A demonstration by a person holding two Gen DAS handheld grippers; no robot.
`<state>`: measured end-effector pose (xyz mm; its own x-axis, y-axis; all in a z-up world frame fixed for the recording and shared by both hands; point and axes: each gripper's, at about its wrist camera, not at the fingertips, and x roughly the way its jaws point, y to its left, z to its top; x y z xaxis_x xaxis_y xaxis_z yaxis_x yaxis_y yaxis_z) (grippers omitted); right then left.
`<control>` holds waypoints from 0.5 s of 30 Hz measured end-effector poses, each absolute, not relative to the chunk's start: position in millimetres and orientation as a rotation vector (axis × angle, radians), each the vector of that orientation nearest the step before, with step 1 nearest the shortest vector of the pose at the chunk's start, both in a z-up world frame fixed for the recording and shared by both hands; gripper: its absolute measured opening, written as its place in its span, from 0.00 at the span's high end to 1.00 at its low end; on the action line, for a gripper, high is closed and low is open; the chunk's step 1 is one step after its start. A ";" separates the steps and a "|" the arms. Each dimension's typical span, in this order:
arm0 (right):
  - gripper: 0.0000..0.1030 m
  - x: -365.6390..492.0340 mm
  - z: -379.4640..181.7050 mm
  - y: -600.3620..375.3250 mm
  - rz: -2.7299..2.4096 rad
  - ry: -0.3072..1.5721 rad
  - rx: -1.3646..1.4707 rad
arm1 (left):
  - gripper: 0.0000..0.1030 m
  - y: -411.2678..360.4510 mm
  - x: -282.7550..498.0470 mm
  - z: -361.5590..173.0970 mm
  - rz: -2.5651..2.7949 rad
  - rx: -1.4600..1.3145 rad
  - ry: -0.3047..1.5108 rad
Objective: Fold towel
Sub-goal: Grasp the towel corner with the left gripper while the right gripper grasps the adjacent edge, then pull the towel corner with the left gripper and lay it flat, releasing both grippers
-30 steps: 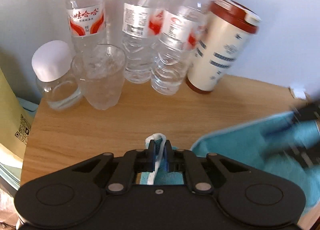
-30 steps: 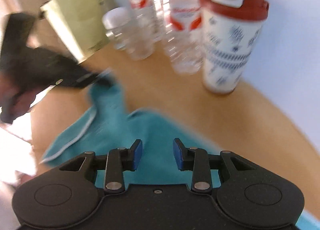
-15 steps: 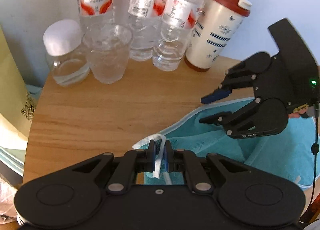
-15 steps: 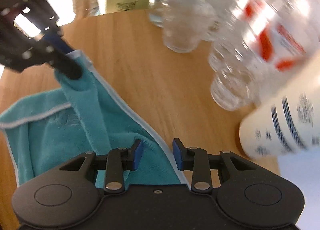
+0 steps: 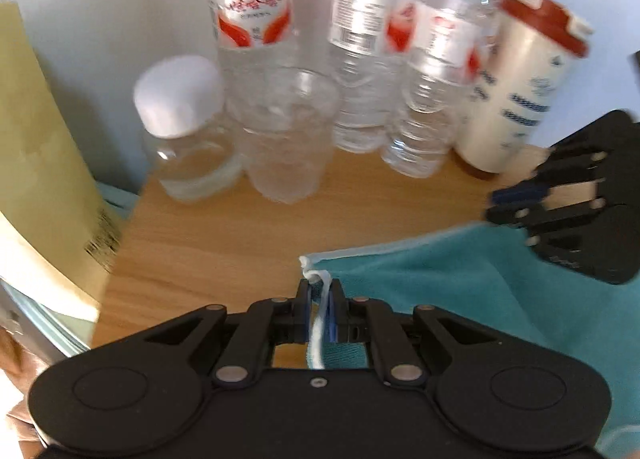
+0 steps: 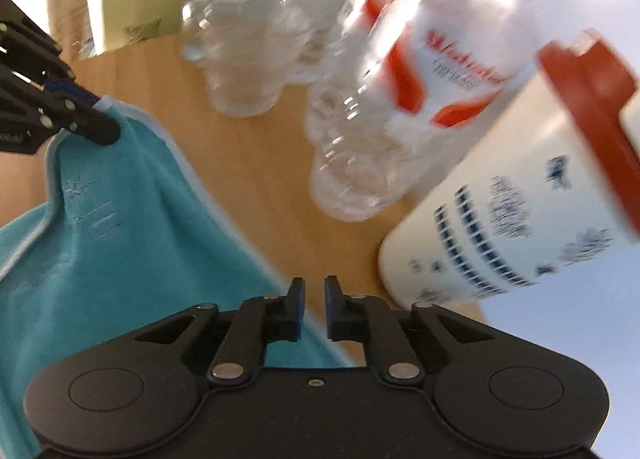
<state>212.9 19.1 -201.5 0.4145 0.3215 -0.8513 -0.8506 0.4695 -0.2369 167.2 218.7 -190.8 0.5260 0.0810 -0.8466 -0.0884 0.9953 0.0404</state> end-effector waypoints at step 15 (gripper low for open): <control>0.85 192.0 -206.5 -66.3 0.726 1.012 -0.584 | 0.72 215.8 132.6 -169.0 0.087 -0.033 1.039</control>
